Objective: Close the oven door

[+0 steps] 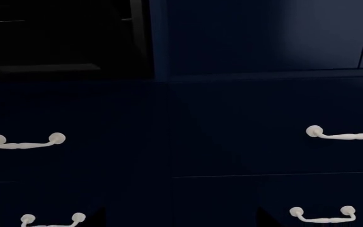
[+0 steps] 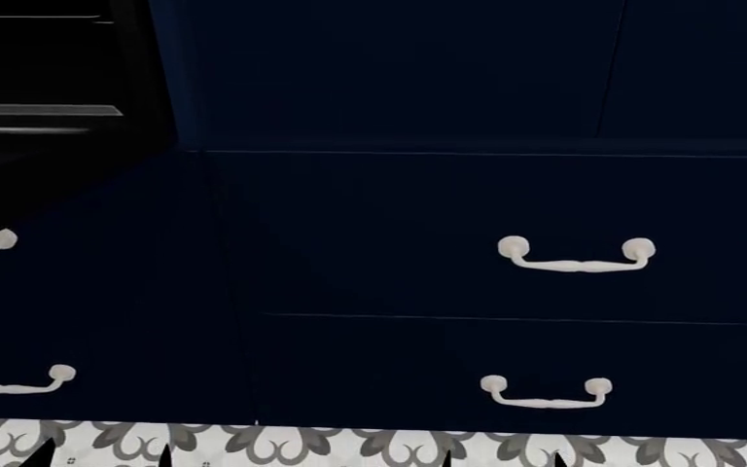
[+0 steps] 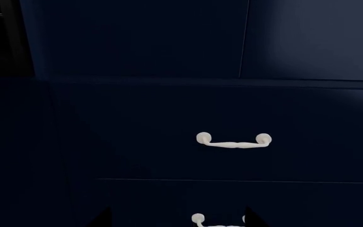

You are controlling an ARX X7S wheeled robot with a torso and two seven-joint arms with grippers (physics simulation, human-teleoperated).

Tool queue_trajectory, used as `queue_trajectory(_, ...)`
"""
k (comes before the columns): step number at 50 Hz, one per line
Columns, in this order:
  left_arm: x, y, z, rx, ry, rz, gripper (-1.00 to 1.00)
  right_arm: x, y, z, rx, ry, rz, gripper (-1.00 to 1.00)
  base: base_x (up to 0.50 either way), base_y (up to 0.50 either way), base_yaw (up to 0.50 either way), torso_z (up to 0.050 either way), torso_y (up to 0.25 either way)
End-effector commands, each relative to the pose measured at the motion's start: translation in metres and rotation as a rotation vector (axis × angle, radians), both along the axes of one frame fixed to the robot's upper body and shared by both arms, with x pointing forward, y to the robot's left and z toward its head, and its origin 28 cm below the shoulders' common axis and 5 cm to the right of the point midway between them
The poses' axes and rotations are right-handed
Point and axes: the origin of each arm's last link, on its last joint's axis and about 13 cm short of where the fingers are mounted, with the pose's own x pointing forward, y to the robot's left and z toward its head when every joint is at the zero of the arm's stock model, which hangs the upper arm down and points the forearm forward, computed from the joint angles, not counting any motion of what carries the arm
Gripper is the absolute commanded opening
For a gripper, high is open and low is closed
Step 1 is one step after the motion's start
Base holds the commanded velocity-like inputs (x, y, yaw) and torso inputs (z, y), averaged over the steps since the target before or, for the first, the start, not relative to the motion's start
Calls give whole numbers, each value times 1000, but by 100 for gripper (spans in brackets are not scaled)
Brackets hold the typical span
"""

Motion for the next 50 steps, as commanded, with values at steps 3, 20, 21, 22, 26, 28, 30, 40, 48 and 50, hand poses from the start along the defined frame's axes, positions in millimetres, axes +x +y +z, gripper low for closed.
queue_trajectory(3,-1,1,1,-8,-17,4,100,0,0,0,-7,1,0,100,0,0,0,-46,0)
queue_trajectory(20,-1,0,1,-17,-36,11,100,-2,1,0,-36,-18,16,100,0,292,0,0,0)
queue_trajectory(21,-2,0,1,-18,-36,13,100,-2,1,-1,-38,-17,16,100,0,500,0,0,0)
queue_trajectory(22,-2,0,2,-18,-36,15,100,-2,1,-1,-38,-17,16,100,0,500,0,0,0)
queue_trajectory(26,-2,1,1,-18,-38,14,100,-1,1,0,-35,-14,16,100,0,500,0,0,0)
queue_trajectory(28,-1,1,1,-17,-33,14,100,-1,1,-1,-34,-13,16,100,0,500,0,0,0)
queue_trajectory(30,-1,1,1,-18,-36,15,100,-1,1,-1,-34,-13,15,100,0,500,0,0,0)
queue_trajectory(40,-1,0,1,-11,-34,15,100,-2,1,0,-34,-13,13,100,0,500,0,0,0)
queue_trajectory(48,-2,1,1,-28,-46,16,100,-2,1,-1,-36,-13,16,100,0,500,0,0,0)
queue_trajectory(50,-2,0,1,-11,-46,24,100,-2,1,0,-34,-13,16,100,0,500,0,0,0)
